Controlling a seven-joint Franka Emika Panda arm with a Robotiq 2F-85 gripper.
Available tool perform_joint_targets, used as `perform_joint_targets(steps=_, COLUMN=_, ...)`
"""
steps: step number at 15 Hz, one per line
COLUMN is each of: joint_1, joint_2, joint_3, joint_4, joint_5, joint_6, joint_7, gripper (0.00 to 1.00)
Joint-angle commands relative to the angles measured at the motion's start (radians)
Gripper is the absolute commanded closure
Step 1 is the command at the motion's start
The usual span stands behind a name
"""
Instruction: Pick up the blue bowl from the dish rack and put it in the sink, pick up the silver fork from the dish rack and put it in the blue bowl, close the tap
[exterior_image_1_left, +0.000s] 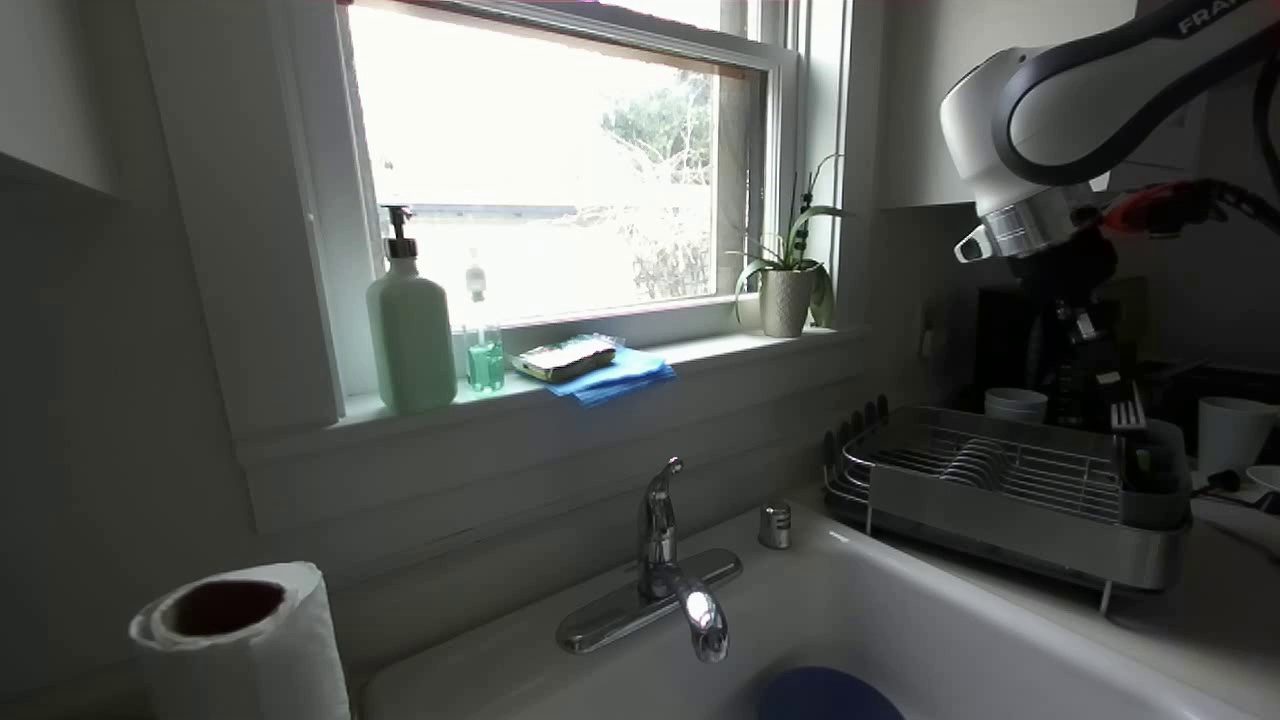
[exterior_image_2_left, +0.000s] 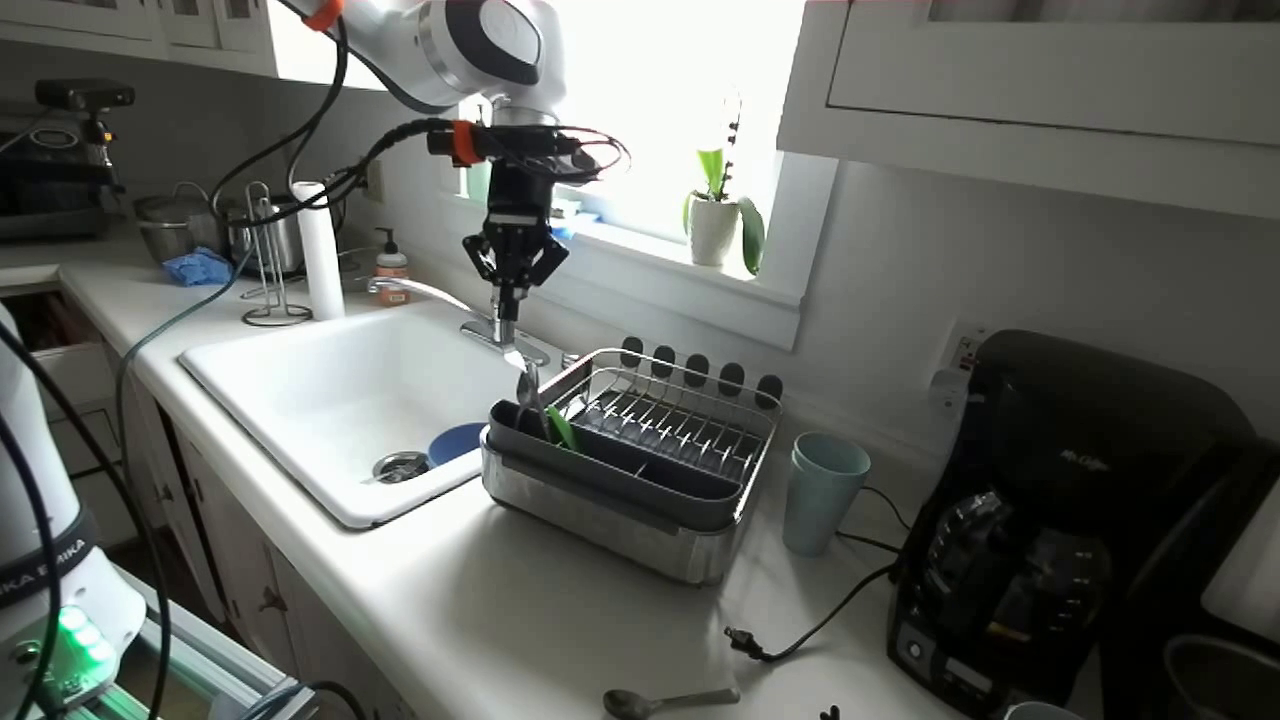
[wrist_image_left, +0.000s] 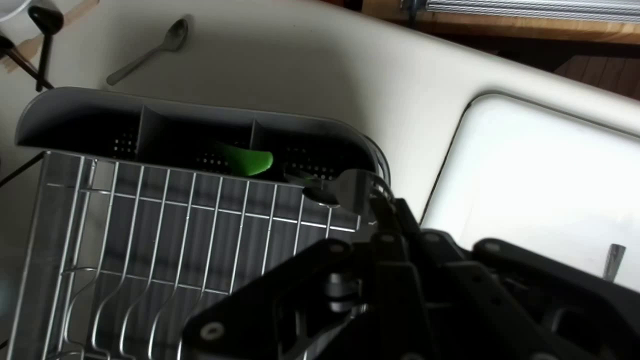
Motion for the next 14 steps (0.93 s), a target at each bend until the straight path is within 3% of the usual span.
perform_joint_targets(steps=1, joint_1=0.001, joint_2=-0.019, joint_3=0.003, joint_4=0.053, joint_5=-0.021, joint_6=-0.054, joint_7=-0.006, gripper=0.99)
perform_joint_targets(steps=8, joint_1=0.027, joint_2=-0.058, joint_3=0.034, joint_4=0.122, joint_5=-0.032, joint_6=-0.16, joint_7=-0.004, gripper=0.99)
perform_joint_targets(steps=14, joint_1=0.092, joint_2=-0.117, joint_3=0.095, joint_4=0.14, joint_5=-0.024, joint_6=-0.168, joint_7=-0.023, gripper=0.99)
